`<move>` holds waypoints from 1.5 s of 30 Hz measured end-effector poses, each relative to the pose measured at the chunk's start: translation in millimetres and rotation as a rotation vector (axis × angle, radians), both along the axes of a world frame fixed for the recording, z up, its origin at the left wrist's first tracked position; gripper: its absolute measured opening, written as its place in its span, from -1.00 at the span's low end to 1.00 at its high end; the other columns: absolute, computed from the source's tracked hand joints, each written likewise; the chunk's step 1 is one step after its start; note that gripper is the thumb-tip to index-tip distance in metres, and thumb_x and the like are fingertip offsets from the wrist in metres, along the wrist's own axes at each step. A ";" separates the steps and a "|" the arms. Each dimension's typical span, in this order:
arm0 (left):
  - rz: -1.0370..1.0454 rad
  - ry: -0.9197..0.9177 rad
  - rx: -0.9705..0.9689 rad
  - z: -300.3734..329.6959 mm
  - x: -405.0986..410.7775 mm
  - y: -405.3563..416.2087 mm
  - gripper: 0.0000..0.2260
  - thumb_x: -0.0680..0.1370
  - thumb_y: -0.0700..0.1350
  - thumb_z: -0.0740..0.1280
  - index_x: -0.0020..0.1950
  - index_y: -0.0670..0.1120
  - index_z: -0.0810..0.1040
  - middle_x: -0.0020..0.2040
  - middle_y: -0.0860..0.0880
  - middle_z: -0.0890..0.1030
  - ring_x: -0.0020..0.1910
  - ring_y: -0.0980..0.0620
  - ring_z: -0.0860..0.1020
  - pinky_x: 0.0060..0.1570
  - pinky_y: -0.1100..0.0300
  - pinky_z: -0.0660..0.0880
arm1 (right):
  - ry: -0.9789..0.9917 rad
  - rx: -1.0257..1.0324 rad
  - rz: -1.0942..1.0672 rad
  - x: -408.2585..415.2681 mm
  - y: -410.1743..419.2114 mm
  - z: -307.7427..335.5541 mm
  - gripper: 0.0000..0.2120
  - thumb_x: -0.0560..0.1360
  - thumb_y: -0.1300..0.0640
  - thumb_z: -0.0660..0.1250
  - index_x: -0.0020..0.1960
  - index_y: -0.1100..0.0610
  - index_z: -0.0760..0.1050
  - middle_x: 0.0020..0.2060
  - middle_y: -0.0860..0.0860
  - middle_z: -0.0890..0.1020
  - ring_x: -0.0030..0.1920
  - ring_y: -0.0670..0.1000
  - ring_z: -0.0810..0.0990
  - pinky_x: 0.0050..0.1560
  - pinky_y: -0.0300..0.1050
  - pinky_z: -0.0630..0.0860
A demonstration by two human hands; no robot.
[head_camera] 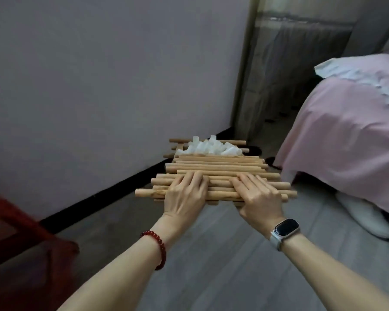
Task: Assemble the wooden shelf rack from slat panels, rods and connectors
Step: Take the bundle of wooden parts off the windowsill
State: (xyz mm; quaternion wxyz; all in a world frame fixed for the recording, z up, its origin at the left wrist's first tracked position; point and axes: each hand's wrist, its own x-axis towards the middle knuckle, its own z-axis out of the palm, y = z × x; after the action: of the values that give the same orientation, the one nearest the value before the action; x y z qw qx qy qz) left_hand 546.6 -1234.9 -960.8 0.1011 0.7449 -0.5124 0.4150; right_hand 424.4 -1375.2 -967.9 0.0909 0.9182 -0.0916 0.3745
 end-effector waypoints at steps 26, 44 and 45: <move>0.080 0.586 0.652 -335.3 -23.5 43.0 -0.65 0.37 -0.08 0.47 0.12 -0.10 0.56 0.35 -0.20 0.45 0.36 -0.19 0.40 0.26 -0.16 0.35 | 0.596 0.079 0.100 -10.9 17.7 -340.6 -0.57 0.38 0.34 0.19 0.22 0.29 0.53 0.13 0.22 0.60 0.13 0.21 0.59 0.13 0.24 0.49; 0.092 0.745 0.962 -373.9 -17.9 45.4 -0.27 0.57 0.21 0.13 0.55 -0.05 -0.20 0.57 -0.06 -0.13 0.53 -0.11 -0.11 0.43 -0.12 -0.11 | 1.170 0.294 0.093 -12.5 5.3 -356.3 -0.23 0.53 -0.10 0.20 0.54 0.04 -0.19 0.54 0.05 -0.12 0.53 0.04 -0.15 0.47 0.09 -0.19; 0.107 0.774 0.959 -369.1 -17.6 45.3 -0.26 0.56 0.24 0.13 0.55 -0.04 -0.17 0.57 -0.06 -0.12 0.53 -0.11 -0.10 0.43 -0.13 -0.11 | 1.187 0.306 0.062 -12.2 8.1 -352.6 -0.25 0.54 -0.10 0.18 0.55 0.03 -0.18 0.54 0.04 -0.13 0.53 0.04 -0.15 0.47 0.11 -0.16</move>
State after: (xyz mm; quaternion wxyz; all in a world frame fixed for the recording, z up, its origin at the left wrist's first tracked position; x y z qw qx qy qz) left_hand 529.0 -1189.6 -1329.9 -0.0874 0.8288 -0.5298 -0.1576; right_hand 412.2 -1367.1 -1320.5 -0.0175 0.9749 -0.0513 -0.2159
